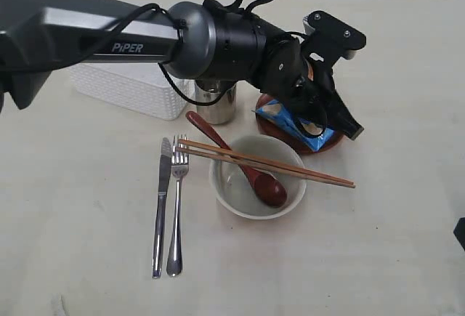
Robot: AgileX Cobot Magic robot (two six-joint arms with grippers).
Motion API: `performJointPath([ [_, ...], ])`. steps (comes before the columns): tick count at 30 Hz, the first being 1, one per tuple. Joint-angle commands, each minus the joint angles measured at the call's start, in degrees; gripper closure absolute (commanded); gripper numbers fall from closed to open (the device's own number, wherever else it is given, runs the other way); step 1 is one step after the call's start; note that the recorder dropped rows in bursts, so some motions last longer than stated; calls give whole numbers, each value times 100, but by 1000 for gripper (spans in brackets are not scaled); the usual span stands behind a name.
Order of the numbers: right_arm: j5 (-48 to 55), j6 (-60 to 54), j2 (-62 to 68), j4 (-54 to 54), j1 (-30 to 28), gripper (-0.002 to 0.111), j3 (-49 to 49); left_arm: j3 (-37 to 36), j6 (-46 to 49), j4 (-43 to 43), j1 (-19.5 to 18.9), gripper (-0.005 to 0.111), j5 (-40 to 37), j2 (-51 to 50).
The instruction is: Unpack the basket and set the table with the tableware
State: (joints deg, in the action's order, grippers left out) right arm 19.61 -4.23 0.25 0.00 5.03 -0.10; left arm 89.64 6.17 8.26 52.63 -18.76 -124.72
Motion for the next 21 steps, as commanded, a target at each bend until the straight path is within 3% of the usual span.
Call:
performJointPath([
  [1, -23, -8, -25, -46, -26, 108, 10, 9, 0, 61, -11, 107, -110, -15],
  [10, -23, -8, -25, -46, -26, 108, 10, 9, 14, 61, -11, 107, -110, 248],
  [21, -23, -8, -25, -46, -26, 108, 10, 9, 96, -60, -11, 107, -677, 1605],
])
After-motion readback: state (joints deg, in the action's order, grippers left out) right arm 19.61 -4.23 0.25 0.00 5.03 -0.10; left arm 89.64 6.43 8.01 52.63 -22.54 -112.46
